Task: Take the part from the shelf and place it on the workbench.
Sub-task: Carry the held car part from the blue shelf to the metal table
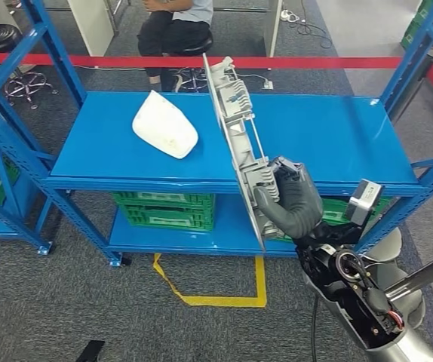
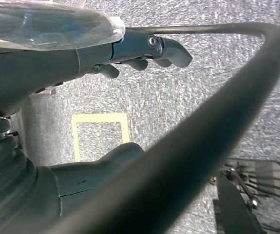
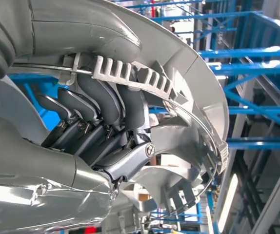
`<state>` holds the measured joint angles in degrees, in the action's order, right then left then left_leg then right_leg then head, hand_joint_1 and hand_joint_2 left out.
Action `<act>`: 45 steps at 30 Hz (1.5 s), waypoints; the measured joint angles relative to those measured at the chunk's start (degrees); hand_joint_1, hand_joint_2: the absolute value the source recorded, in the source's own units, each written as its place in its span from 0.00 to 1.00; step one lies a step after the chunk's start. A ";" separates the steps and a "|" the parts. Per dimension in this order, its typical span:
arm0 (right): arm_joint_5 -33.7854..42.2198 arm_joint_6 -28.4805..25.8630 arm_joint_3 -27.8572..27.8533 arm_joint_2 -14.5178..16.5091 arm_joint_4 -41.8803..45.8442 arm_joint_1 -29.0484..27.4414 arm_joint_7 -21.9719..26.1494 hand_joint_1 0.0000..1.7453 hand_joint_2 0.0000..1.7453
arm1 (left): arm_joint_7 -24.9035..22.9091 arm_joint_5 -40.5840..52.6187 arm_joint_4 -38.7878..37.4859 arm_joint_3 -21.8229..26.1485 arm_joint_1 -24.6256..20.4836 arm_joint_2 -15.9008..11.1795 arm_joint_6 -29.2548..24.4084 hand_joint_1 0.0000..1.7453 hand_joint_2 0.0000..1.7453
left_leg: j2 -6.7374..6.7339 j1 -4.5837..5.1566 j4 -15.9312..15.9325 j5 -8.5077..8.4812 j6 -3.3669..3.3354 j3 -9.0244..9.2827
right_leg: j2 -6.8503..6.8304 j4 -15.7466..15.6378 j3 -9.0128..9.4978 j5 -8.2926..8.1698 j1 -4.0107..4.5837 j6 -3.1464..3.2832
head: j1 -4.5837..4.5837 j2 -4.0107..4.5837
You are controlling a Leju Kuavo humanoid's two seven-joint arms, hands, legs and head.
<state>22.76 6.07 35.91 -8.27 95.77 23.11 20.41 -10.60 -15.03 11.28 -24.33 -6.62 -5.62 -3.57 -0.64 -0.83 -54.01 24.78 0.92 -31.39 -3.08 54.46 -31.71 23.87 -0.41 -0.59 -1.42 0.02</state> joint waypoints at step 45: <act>-0.77 0.78 0.16 -0.03 0.25 -0.33 0.46 1.00 1.00 | 0.29 -1.35 -0.08 -1.43 0.56 -0.38 -0.89 0.00 1.00 | 6.84 0.50 -0.28 -2.37 -0.33 -2.80 | 6.22 0.17 3.09 3.34 -0.07 0.54 | 2.86 0.00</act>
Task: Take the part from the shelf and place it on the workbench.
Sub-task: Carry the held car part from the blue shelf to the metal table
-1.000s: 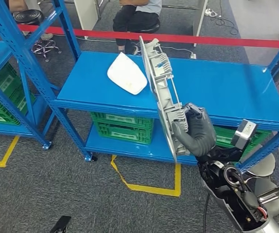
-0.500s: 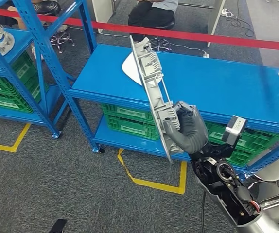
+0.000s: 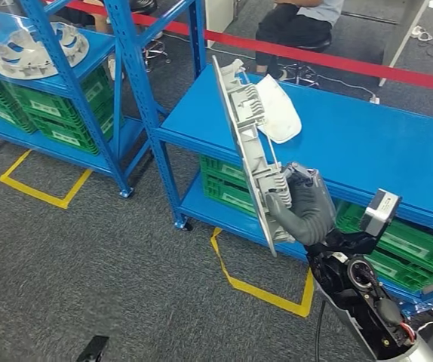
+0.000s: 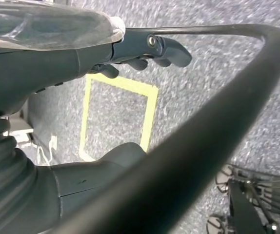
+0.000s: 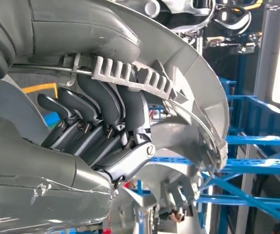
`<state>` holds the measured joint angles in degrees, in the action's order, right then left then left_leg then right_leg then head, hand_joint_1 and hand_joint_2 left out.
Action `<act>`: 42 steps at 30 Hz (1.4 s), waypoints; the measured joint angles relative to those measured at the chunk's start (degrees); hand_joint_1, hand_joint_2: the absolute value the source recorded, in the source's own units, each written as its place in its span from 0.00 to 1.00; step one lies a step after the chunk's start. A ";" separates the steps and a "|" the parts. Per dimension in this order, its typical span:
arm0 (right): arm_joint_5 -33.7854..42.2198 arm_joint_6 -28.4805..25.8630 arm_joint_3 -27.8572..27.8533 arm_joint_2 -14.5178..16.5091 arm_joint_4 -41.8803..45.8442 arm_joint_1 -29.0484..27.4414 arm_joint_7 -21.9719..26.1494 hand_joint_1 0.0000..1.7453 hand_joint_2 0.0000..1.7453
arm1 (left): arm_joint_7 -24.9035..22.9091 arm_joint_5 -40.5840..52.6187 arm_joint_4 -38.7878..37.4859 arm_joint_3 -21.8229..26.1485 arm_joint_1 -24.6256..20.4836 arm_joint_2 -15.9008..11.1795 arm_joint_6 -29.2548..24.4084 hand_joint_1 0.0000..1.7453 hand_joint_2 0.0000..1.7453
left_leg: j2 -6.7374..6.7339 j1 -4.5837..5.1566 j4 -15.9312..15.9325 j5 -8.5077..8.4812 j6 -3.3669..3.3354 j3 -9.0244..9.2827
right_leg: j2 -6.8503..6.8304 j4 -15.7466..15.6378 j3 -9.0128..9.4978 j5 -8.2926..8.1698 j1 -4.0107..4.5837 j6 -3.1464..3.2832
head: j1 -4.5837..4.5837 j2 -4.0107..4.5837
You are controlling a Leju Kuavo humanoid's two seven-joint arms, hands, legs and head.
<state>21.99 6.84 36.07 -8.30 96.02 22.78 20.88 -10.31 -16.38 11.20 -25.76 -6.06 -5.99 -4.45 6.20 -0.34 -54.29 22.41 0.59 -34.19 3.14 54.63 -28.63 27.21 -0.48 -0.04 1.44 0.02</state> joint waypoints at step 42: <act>-0.03 2.70 1.25 1.93 -2.08 2.30 1.11 1.00 1.00 | 0.40 -2.86 -0.09 -0.06 1.37 -0.56 -2.06 0.00 1.00 | -8.51 -0.88 -5.18 1.90 2.45 -2.62 | -7.77 -1.10 0.08 -0.66 -0.13 0.30 | -2.88 0.00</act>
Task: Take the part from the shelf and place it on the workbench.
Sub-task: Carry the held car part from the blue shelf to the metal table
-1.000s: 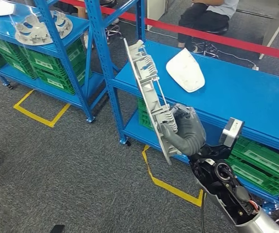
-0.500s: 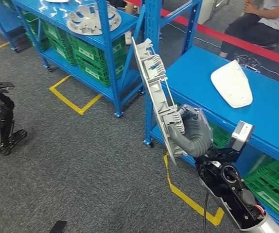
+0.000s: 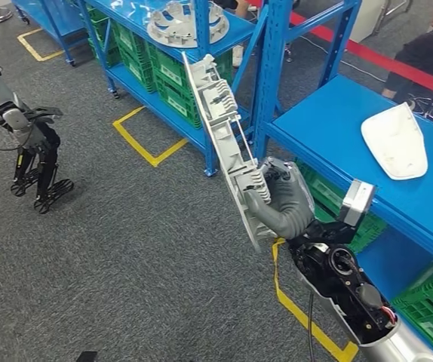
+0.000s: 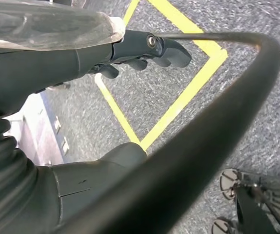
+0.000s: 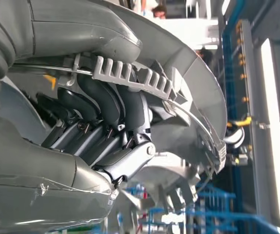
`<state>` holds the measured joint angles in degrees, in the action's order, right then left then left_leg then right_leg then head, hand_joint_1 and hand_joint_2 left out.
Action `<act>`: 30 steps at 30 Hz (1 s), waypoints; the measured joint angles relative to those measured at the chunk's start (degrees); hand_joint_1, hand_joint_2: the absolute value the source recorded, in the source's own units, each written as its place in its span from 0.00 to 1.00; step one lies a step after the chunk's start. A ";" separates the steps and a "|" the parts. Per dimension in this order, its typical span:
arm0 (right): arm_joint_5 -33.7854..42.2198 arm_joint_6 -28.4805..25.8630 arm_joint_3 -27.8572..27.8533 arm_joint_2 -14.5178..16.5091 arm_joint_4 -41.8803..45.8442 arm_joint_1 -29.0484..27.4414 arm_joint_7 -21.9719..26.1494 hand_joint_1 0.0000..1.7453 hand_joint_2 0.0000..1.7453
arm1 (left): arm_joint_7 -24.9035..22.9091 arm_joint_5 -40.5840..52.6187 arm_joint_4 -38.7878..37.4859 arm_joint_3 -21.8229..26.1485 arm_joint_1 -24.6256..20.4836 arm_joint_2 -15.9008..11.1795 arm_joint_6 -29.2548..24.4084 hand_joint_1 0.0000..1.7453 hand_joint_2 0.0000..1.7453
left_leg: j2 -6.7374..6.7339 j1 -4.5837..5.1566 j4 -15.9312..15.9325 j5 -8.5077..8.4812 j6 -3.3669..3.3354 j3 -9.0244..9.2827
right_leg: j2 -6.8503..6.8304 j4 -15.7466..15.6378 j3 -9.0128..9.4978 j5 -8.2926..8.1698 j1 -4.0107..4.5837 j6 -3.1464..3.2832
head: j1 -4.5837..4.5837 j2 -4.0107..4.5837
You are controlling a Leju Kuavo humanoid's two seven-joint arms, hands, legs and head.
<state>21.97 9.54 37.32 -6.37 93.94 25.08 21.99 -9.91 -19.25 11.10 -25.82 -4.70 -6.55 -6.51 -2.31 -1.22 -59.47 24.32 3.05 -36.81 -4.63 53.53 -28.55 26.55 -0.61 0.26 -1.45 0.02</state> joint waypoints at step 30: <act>0.13 -0.06 0.60 0.54 -0.92 0.96 -0.33 1.00 1.00 | 0.03 -0.38 -0.02 -0.02 0.25 0.15 -0.02 0.00 1.00 | 0.73 -0.28 -1.38 0.35 0.12 -1.41 | 0.33 -0.28 0.13 0.03 0.05 0.09 | 0.37 0.00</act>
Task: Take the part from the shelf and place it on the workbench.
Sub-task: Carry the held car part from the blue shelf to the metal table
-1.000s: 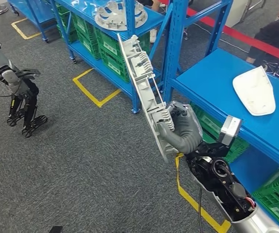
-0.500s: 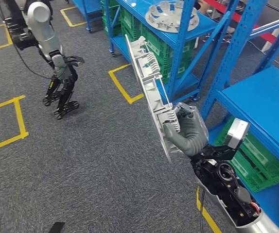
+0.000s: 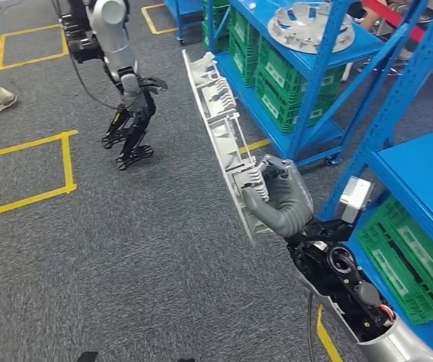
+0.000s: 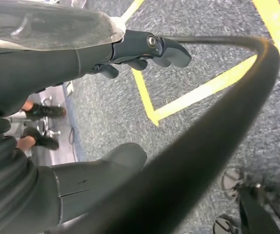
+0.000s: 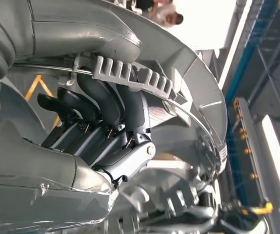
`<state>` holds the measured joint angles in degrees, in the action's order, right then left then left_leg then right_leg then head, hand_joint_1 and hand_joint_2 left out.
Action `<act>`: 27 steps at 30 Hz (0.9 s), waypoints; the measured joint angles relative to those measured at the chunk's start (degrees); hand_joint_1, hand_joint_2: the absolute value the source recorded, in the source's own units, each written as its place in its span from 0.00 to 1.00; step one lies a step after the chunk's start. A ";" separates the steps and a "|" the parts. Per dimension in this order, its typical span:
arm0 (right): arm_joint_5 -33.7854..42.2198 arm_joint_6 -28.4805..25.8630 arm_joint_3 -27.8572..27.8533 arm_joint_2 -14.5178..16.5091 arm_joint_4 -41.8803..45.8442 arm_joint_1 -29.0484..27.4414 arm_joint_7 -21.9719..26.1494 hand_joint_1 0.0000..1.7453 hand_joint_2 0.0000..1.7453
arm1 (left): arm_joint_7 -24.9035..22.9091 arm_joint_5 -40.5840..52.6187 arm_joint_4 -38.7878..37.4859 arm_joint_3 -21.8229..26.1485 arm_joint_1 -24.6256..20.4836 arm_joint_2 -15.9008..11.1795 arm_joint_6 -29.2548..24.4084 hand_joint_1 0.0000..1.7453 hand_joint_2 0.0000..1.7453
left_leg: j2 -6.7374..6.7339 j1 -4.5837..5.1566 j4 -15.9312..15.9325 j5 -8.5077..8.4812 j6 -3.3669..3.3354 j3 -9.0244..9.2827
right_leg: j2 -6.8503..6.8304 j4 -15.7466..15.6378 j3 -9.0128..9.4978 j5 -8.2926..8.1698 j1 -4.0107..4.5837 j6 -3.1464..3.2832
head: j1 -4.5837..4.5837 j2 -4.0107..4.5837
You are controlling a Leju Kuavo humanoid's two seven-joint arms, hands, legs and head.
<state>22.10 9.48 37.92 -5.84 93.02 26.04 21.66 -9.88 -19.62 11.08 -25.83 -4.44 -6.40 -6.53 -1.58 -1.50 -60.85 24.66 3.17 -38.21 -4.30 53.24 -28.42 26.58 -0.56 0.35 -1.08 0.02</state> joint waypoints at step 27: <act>0.34 -0.40 0.07 0.04 -0.48 0.00 0.58 1.00 1.00 | 0.28 0.07 -0.02 -0.02 -0.17 0.03 0.36 0.00 1.00 | 2.26 0.65 -10.07 5.35 -0.54 -5.20 | 2.77 -0.53 -0.19 -0.54 0.15 0.85 | 1.42 -0.01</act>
<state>22.44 9.08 37.99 -5.79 92.54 26.04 22.24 -9.60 -19.55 11.06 -25.86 -4.61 -6.37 -6.17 0.68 -0.85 -70.93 30.02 2.63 -43.41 -1.52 52.71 -28.61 26.04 -0.41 1.20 0.34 0.02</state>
